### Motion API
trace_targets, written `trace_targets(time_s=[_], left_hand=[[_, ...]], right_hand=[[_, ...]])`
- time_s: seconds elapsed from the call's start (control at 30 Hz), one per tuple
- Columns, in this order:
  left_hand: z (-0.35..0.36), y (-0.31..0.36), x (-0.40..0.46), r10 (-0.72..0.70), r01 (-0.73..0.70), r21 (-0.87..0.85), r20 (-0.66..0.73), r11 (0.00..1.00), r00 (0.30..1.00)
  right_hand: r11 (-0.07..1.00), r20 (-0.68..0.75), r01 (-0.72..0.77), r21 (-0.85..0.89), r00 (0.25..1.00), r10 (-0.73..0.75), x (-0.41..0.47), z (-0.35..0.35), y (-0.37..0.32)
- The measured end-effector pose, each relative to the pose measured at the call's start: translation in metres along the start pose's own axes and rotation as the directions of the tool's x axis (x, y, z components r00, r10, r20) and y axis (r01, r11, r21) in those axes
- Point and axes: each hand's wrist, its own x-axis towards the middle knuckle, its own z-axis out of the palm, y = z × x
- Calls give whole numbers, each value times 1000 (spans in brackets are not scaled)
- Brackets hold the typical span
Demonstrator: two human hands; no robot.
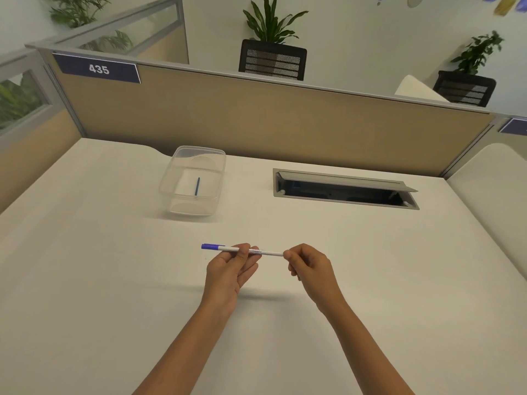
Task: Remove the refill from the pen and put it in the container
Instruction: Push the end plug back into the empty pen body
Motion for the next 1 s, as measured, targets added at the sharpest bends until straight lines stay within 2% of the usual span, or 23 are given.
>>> trace_targets(time_s=[0.13, 0.27, 0.33, 0.57, 0.7, 0.77, 0.87, 1.0], left_hand=[[2, 3, -1, 18, -18, 6, -11, 1000, 1000], [3, 6, -2, 55, -55, 11, 13, 998, 998], [4, 6, -3, 71, -71, 18, 25, 997, 997], [6, 8, -4, 105, -106, 20, 66, 994, 992], [6, 10, -4, 114, -118, 41, 75, 992, 991], [7, 9, -5, 123, -128, 63, 78, 990, 989], [9, 8, -6, 131, -135, 70, 65, 988, 989], [10, 9, -6, 110, -111, 22, 49, 994, 993]], right_hand=[[997, 38, 82, 0, 996, -82, 1, -4, -3], [997, 130, -69, 29, 989, 65, 0, -9, -9], [996, 134, -87, 15, 987, 84, 1, -9, -10], [998, 92, 65, -16, 994, -63, 0, -11, -13], [997, 175, -64, 29, 983, 58, 1, -16, -15], [997, 176, -72, 24, 982, 67, 1, -17, -15], [998, 126, -14, -67, 992, 22, 2, -13, -16], [973, 52, 159, -165, 987, -153, 0, -8, -18]])
